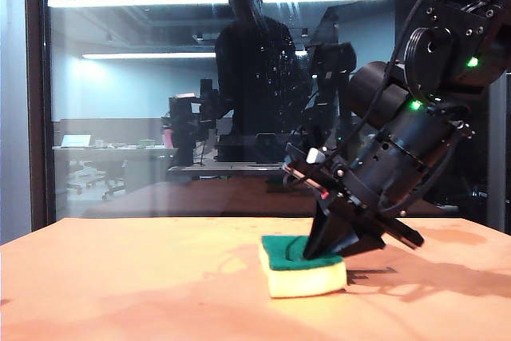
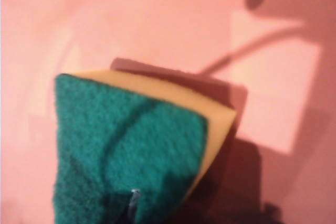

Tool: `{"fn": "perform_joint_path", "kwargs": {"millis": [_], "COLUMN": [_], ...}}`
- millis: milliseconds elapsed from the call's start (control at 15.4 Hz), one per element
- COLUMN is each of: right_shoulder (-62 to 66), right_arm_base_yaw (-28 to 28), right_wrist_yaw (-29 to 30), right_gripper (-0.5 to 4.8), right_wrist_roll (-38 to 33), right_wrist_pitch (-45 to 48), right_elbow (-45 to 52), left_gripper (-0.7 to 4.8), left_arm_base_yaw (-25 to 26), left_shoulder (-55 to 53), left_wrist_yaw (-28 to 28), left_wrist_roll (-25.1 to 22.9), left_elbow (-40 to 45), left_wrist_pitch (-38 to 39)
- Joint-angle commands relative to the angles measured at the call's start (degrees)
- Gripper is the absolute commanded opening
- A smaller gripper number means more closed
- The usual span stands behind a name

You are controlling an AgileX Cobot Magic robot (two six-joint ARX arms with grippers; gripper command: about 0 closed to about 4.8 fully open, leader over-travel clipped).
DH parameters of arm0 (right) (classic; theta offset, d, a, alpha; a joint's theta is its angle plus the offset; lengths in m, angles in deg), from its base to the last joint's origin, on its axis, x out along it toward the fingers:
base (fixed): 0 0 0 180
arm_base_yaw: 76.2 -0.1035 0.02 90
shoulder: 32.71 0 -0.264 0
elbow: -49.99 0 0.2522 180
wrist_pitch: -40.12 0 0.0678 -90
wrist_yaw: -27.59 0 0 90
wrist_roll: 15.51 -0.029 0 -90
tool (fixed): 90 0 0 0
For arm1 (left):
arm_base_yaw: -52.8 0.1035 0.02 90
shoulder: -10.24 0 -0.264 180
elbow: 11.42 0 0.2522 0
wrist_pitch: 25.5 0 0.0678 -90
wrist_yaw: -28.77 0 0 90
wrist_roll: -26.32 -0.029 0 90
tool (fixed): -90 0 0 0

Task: Pick up the sponge from the table, wipe the water off the glass, and finally place the sponge back on the table.

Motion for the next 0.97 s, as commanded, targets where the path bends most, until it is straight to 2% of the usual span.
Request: {"fn": "perform_joint_path", "kwargs": {"millis": [65,324,584,779,973], "right_shoulder": [0.1,0.1,0.1,0.1,0.1], "right_arm_base_yaw": [0.0,0.2,0.3,1.0,3.2], "right_wrist_yaw": [-1.0,-2.7,-6.6,-10.8,-12.5], "right_gripper": [-0.06,-0.06,-0.06,-0.06,-0.06], "right_wrist_roll": [0.3,3.9,8.5,13.2,14.0], "right_wrist_pitch": [5.0,5.4,5.6,5.6,7.0], "right_elbow": [-0.1,-4.2,-12.1,-17.0,-19.6], "left_gripper": [-0.06,-0.06,-0.06,-0.06,-0.06], "left_arm_base_yaw": [0.0,0.0,0.0,0.0,0.0], "left_shoulder": [0.0,0.0,0.0,0.0,0.0], "left_wrist_yaw": [0.2,0.1,-3.1,-5.6,-6.3], "left_wrist_roll": [0.0,-0.2,-0.4,-0.4,-0.4], "left_elbow": [-0.2,-0.2,-0.2,-0.2,-0.2], "left_wrist_pitch": [-0.8,-1.0,-2.2,-6.5,-10.2]}}
